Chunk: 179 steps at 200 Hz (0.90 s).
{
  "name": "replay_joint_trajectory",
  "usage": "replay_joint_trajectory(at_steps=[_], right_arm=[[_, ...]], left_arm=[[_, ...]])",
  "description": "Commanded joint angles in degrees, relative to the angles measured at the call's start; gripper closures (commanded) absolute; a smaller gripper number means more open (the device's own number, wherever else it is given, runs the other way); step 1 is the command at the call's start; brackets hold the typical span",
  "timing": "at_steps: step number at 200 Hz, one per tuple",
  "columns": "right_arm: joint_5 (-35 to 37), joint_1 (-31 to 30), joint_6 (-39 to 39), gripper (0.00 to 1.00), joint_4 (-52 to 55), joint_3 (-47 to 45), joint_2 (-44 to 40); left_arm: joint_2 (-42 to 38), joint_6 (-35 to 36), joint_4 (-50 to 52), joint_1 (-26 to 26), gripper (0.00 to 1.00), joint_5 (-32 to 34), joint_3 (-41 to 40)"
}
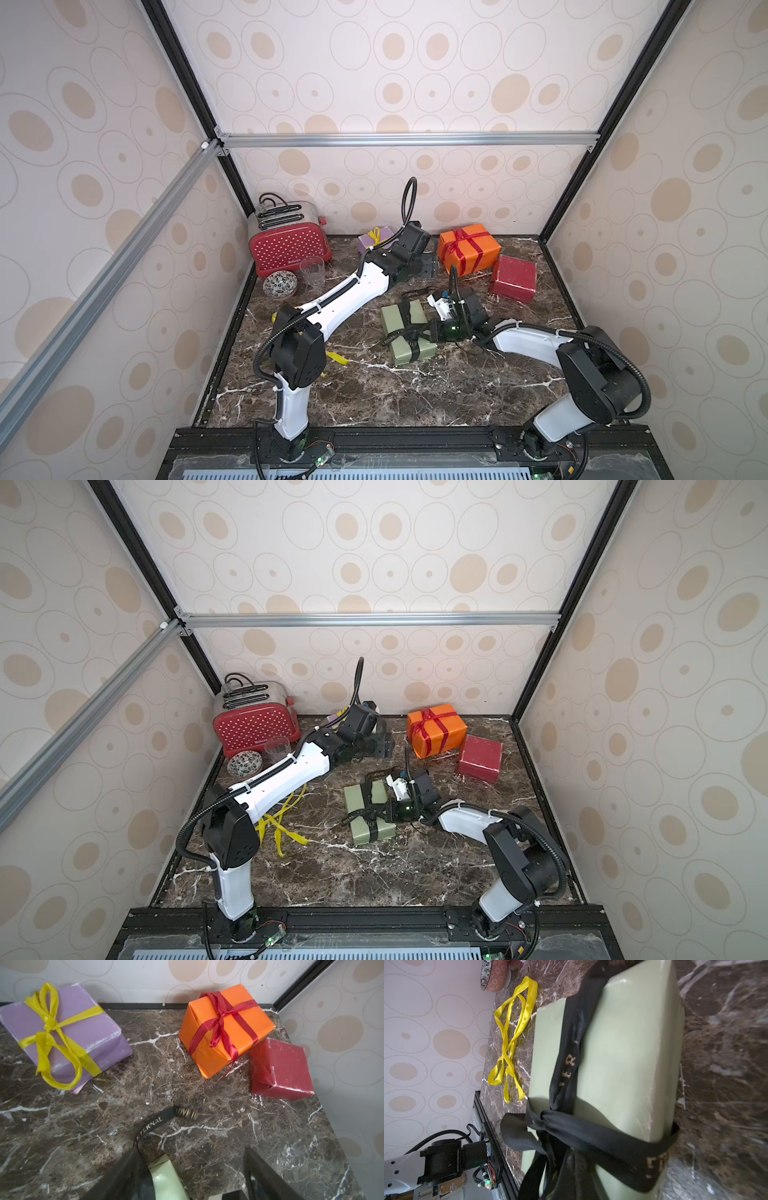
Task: Untie the ribbon bows on the gift boxes
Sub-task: Untie the ribbon from the gift box.
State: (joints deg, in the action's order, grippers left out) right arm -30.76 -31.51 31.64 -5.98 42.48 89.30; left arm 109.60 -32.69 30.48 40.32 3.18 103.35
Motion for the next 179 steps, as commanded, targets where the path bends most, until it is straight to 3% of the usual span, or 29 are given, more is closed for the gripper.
replay_joint_trajectory(at_steps=[1, 36, 67, 80, 96, 117, 130, 154, 179], right_arm=[[3.2, -0.3, -0.4, 0.98, 3.8, -3.3, -1.5], [5.8, -0.2, -0.2, 0.87, 0.5, -6.6, -7.6], [9.4, -0.2, -2.3, 0.65, 0.9, -8.4, -13.2], [11.3, -0.3, -3.5, 0.53, 2.2, -8.4, -14.8], [12.7, -0.2, -4.7, 0.46, 3.6, -7.7, -15.5], [13.8, -0.5, -7.3, 0.44, 6.3, -5.1, -15.0], [14.4, -1.3, -11.1, 0.37, 8.6, -2.8, -13.6], [21.0, -4.8, -18.8, 0.42, 17.9, 3.9, -10.5], [25.6, -8.1, -25.2, 0.44, 20.5, 8.0, -8.4]], left_arm=[[-3.6, 0.3, 3.4, -0.8, 0.14, 1.6, -2.2], [-14.4, -4.1, -5.0, -1.0, 0.18, 0.9, -22.9], [-23.2, -5.6, -15.7, -0.9, 0.29, -5.5, -41.3], [-28.4, -6.5, -22.7, -0.5, 0.29, -7.5, -50.2], [-33.3, -7.5, -28.9, -0.4, 0.29, -9.0, -57.9], [-35.7, -5.9, -30.5, -0.2, 0.29, -10.3, -62.4], [-35.8, -4.7, -32.4, -0.3, 0.30, -12.8, -64.3], [-36.2, -2.5, -35.2, -0.2, 0.32, -17.1, -67.0], [-36.5, -1.5, -36.3, 0.2, 0.35, -19.7, -67.7]])
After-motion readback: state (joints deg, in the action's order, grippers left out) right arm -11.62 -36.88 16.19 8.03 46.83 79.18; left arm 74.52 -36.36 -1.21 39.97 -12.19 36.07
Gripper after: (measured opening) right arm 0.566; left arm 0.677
